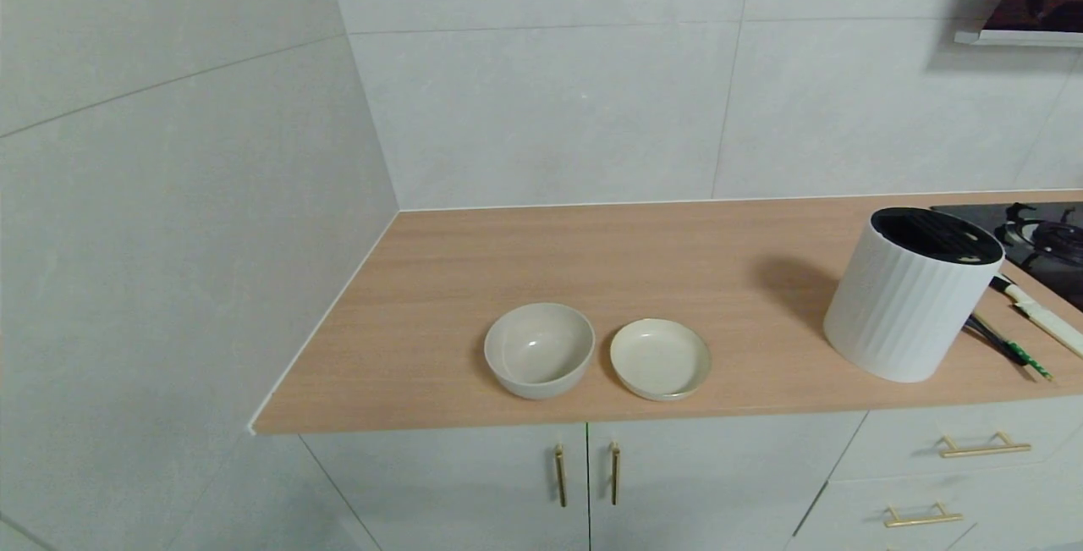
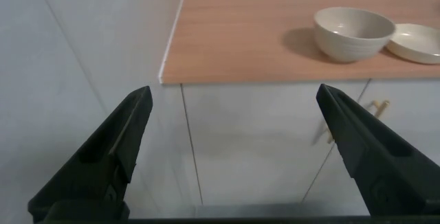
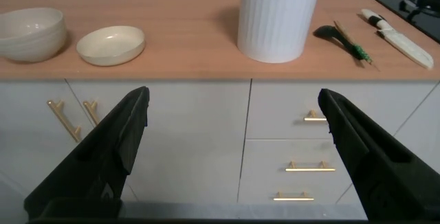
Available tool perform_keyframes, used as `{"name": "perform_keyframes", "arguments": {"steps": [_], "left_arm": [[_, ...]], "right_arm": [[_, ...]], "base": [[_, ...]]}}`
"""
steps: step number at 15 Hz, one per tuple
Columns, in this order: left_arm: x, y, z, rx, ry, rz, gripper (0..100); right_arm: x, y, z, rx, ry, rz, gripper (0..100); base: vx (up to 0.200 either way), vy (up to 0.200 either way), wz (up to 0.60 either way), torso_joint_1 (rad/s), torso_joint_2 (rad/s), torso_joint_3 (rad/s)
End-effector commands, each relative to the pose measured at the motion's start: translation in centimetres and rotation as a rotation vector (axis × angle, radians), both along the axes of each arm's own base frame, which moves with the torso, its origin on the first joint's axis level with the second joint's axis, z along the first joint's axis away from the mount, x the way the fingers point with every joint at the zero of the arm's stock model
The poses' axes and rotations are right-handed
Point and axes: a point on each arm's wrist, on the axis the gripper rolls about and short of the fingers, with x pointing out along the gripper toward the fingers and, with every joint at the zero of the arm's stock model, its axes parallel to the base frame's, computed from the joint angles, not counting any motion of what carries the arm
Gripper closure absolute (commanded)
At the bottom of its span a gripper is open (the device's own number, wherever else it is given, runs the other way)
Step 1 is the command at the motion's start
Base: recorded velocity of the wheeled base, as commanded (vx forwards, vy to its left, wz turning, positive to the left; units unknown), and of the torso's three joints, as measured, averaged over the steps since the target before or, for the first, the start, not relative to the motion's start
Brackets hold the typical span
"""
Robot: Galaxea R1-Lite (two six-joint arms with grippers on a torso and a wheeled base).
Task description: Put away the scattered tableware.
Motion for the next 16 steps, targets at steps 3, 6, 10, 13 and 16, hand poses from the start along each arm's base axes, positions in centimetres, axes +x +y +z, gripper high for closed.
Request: {"name": "perform_keyframes", "arguments": {"steps": [3,6,10,13,16], "left_arm": [[0.0,0.0,-0.01,-0.001,0.0,0.0,0],[0.0,0.0,-0.01,-0.001,0.0,0.0,0],[0.0,0.0,-0.01,-0.001,0.0,0.0,0],[0.0,0.0,-0.01,-0.001,0.0,0.0,0],[0.0,0.01,-0.01,-0.001,0.0,0.002,0]], "right_arm": [[0.01,0.0,-0.01,-0.001,0.001,-0.001,0],[0.01,0.0,-0.01,-0.001,0.001,0.001,0],[0.01,0.0,-0.01,-0.001,0.001,0.001,0],[0.01,0.0,-0.01,-0.001,0.001,0.001,0],[0.01,0.0,-0.01,-0.001,0.001,0.001,0]], "base": [[0.0,0.0,0.0,0.0,0.0,0.0],[0.0,0.0,0.0,0.0,0.0,0.0],[0.0,0.0,0.0,-0.163,0.36,0.193],[0.0,0.0,0.0,-0.245,0.54,0.292],[0.0,0.0,0.0,-0.248,0.55,0.297]]}}
